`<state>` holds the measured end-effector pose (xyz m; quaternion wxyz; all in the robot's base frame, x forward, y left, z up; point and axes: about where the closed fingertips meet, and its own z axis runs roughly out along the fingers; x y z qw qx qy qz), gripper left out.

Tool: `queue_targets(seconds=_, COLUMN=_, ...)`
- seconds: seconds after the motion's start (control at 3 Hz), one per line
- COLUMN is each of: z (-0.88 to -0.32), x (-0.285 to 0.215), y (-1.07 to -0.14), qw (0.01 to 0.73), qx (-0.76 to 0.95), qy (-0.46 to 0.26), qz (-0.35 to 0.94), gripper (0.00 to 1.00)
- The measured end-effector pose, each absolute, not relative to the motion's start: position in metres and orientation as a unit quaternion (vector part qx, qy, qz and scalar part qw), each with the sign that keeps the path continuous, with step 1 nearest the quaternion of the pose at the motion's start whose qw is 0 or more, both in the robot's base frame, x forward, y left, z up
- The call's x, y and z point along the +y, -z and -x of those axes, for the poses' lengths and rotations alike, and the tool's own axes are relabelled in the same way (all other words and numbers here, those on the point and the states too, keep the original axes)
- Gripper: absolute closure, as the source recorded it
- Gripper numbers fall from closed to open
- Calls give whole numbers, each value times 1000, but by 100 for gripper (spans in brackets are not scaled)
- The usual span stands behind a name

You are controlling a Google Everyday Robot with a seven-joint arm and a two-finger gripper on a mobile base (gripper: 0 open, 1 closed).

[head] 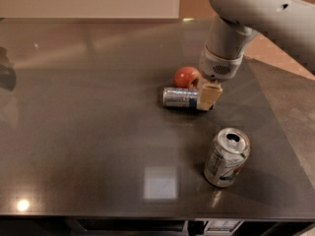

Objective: Move redbull can near apple

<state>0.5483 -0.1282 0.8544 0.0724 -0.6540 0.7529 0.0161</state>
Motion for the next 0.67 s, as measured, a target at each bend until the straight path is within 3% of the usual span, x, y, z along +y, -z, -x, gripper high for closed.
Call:
queue_targets(seconds=0.33, z=-554, x=-131, y=-854, qw=74, qx=755, qy=-15, qz=651, gripper=12)
queue_targets(seconds=0.67, z=-554, x=-130, y=-853, qw=75, qx=755, qy=-15, qz=652, gripper=0)
